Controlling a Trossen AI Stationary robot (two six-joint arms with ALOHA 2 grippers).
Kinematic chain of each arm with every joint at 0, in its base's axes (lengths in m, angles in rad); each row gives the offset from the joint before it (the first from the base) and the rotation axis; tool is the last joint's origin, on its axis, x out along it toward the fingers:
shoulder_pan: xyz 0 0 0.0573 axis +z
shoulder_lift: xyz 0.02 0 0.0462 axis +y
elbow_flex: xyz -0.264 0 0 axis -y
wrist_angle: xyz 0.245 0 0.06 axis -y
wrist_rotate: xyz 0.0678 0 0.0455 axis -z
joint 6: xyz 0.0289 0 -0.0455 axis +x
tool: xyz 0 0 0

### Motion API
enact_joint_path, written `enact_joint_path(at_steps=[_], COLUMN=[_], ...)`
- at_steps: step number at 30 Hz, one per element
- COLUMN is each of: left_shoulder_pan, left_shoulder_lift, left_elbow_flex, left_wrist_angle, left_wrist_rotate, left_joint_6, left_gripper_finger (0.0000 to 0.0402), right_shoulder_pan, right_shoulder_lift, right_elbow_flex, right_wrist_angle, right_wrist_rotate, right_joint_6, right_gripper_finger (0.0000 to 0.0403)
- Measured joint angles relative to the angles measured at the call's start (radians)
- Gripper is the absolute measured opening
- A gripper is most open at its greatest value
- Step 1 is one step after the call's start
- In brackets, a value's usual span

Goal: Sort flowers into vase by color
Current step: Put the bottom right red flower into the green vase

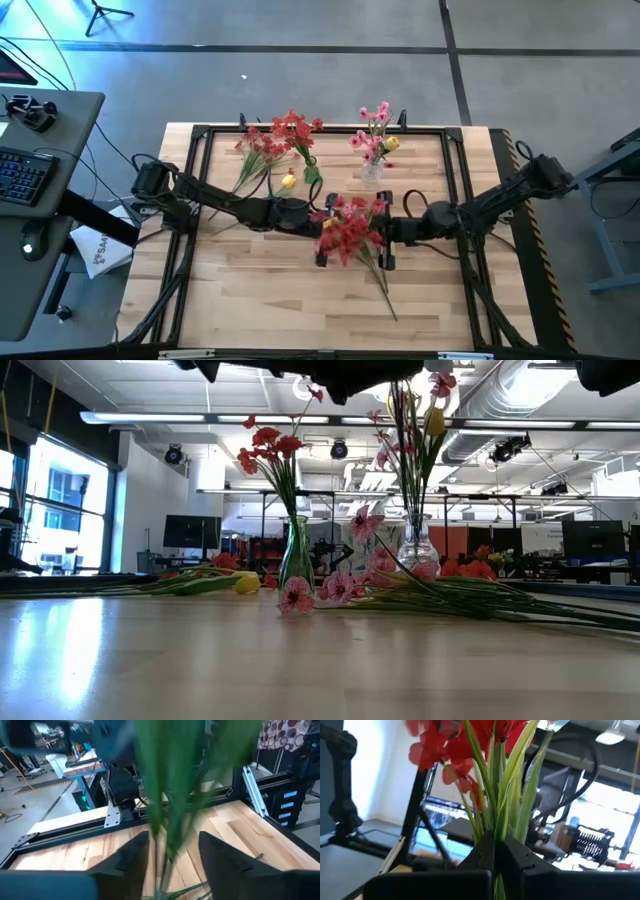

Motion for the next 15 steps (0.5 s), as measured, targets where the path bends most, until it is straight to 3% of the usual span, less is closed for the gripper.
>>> enact_joint_path(at_steps=[8, 10, 15], left_shoulder_pan=[-0.013, -0.024, -0.054], left_shoulder_lift=[-0.013, -0.032, -0.124], left_elbow_flex=[0.004, 0.004, 0.004], left_wrist_angle=[-0.049, -0.106, -0.364], left_wrist_rotate=[-0.009, -0.036, -0.314], left_joint_6=[0.041, 0.042, 0.009], left_gripper_finger=[0.0017, 0.0009, 0.0006], right_shoulder_pan=[0.001, 0.004, 0.017], right_shoulder_lift=[-0.005, -0.013, -0.12], right_elbow_flex=[0.0, 0.0, 0.0], right_wrist_angle=[-0.101, -0.136, -0.287], right_wrist_rotate=[0.03, 0.054, 0.239], right_joint_6=[0.075, 0.09, 0.117], right_gripper_finger=[0.0018, 0.0023, 0.0063])
